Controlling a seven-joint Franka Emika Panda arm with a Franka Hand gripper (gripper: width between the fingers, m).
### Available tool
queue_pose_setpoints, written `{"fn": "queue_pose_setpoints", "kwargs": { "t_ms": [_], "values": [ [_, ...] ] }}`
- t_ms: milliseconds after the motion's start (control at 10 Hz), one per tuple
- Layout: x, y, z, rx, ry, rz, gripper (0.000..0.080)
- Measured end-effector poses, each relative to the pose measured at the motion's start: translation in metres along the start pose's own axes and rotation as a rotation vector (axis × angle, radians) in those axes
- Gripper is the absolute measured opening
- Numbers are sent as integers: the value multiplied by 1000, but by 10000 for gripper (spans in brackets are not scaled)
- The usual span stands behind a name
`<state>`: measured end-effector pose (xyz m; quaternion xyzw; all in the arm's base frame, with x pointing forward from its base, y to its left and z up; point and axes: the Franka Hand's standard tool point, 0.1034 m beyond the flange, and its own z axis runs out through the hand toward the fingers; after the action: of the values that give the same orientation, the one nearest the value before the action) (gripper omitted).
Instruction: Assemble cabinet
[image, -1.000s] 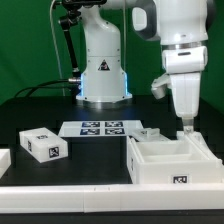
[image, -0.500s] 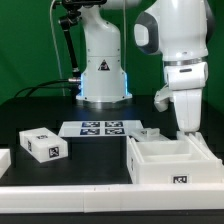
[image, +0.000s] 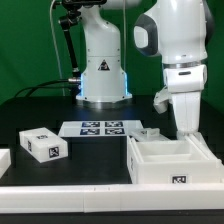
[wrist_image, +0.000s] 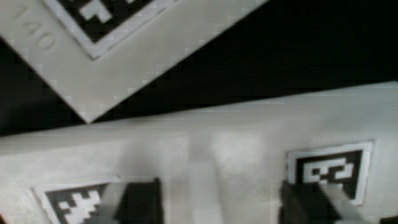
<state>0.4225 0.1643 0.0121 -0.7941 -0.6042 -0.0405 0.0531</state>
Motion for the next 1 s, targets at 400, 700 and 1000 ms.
{"fn": "queue_pose_setpoints", "kwargs": {
  "t_ms": [400, 700, 1000],
  "values": [
    [0, 0, 0, -1, 1, 0, 67],
    [0, 1, -9, -3, -10, -7, 67],
    [-12, 6, -44, 1, -64, -53, 68]
  ]
}}
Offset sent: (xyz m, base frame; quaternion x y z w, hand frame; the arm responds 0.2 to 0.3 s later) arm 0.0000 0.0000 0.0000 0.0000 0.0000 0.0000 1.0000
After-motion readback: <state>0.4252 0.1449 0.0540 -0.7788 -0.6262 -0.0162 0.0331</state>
